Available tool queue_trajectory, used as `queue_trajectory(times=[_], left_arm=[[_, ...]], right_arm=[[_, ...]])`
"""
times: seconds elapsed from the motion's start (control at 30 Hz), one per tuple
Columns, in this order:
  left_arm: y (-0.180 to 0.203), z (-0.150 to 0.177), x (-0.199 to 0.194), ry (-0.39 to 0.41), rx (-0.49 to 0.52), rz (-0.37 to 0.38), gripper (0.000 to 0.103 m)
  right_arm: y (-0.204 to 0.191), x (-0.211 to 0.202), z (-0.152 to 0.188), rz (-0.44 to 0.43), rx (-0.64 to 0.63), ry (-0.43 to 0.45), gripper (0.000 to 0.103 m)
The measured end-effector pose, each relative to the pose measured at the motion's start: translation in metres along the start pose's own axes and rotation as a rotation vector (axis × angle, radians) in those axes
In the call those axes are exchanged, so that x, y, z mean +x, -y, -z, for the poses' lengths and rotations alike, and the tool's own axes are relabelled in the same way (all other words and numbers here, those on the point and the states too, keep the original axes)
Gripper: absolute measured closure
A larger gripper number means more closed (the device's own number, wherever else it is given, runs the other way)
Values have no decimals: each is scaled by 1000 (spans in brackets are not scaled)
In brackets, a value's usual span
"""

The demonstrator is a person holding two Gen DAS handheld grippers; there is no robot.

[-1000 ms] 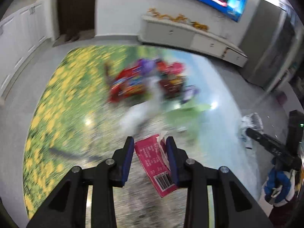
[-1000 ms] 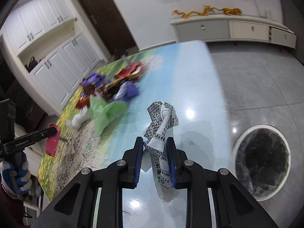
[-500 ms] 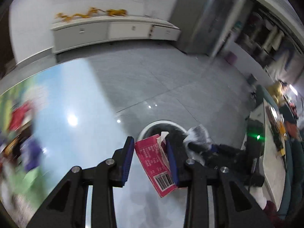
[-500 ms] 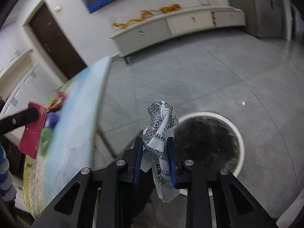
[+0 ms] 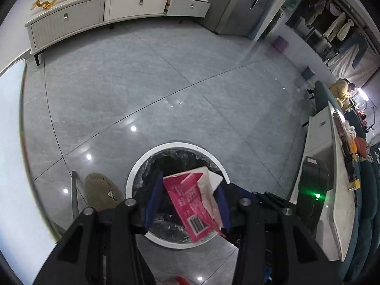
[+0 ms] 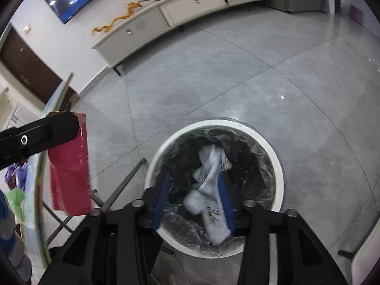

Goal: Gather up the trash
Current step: 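Carry both held wrappers over the trash bin and open both tools, then grasp the white tissue with the left tool while the right tool grasps the green paper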

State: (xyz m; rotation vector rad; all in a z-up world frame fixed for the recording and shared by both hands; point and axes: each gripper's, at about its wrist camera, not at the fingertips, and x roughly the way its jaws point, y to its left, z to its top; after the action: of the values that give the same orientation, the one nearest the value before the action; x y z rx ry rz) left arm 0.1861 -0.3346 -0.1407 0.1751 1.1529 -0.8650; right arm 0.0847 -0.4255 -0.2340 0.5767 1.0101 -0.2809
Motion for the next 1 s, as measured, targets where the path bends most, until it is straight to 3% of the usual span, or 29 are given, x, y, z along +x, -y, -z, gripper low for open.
queue_trajectory(times=[0.47, 0.77, 1.0], left_arm=[[24, 8, -7, 36, 114, -166, 61], [28, 31, -71, 131, 118, -115, 61], [20, 59, -136, 214, 126, -75, 60]], right_arm=[[8, -31, 7, 23, 32, 51, 51], [0, -80, 13, 6, 23, 134, 51], [-43, -124, 20, -34, -73, 213, 51]])
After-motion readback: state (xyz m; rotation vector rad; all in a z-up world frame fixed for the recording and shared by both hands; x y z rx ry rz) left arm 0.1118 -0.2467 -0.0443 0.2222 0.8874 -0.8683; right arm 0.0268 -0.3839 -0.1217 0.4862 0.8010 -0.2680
